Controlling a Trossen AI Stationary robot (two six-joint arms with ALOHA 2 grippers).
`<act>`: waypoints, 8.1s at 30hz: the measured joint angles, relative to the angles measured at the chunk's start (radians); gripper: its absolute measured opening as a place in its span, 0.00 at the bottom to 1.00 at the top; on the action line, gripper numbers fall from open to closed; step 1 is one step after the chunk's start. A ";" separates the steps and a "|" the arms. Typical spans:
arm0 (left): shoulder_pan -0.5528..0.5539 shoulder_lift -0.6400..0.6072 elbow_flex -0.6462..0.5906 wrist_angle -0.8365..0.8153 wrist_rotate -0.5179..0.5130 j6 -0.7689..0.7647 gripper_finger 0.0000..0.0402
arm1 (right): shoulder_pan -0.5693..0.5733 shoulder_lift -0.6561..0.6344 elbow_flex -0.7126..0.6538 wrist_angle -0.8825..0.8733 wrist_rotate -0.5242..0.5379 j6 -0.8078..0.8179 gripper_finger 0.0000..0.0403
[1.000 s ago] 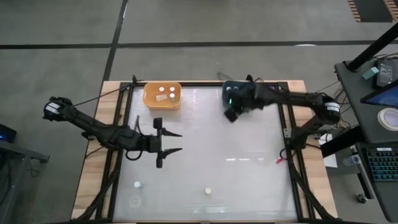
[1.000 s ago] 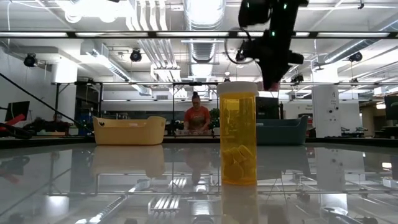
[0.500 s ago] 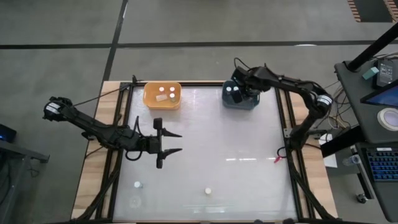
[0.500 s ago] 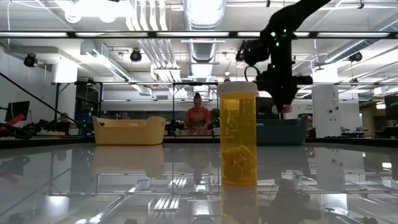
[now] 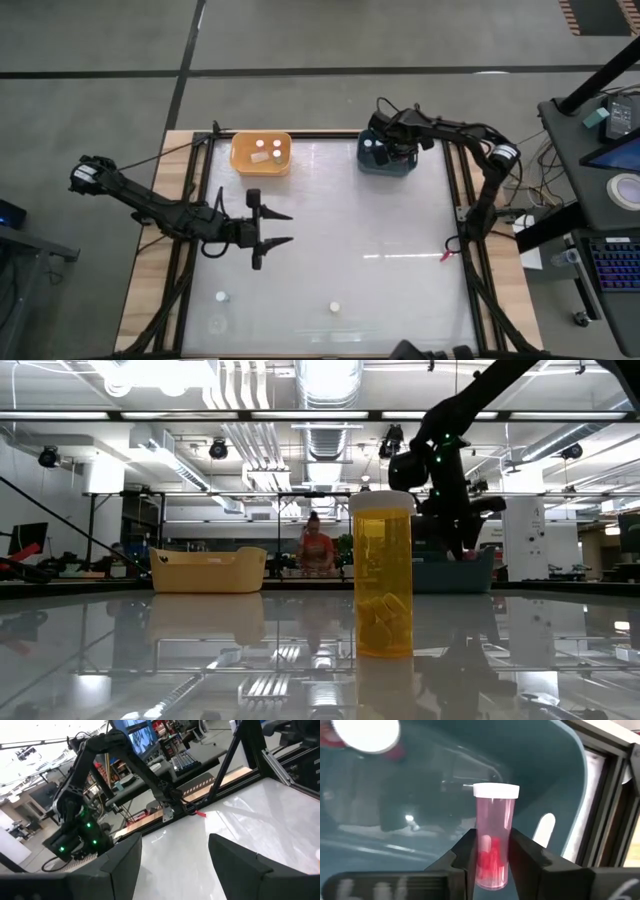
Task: Pick and place medicine bottles into bin by pill shape (circle, oval)
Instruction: Put the pink capsule bottle into the blue bin, then put the blue capsule bottle into the blue bin
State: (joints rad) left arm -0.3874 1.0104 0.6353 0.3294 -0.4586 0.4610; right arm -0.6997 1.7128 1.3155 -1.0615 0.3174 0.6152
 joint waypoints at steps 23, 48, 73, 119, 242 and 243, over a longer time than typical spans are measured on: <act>0.000 -0.011 0.000 -0.003 -0.020 -0.002 0.53 | 0.001 0.054 0.009 0.019 0.023 -0.033 0.41; 0.000 0.001 0.000 0.007 -0.019 -0.037 0.53 | 0.490 -0.405 -0.197 0.176 0.021 -0.138 0.39; 0.000 0.008 0.013 -0.086 -0.019 -0.990 0.53 | 0.695 -1.038 -0.904 1.362 -0.293 -0.800 0.23; -0.403 0.512 0.722 -1.629 0.582 -2.543 0.47 | 0.695 -1.082 -0.903 1.345 -0.302 -0.940 0.18; 0.687 1.133 1.072 -0.429 0.271 -0.640 0.23 | 0.686 -1.090 -0.782 1.093 -0.183 -0.914 0.18; 0.688 1.133 1.069 -0.423 0.270 -0.641 0.23 | 0.686 -1.090 -0.782 1.092 -0.183 -0.914 0.18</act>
State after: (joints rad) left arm 0.3003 2.1434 1.7041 -0.0939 -0.1885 -0.1801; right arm -0.0139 0.6224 0.5335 0.0309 0.1345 -0.2989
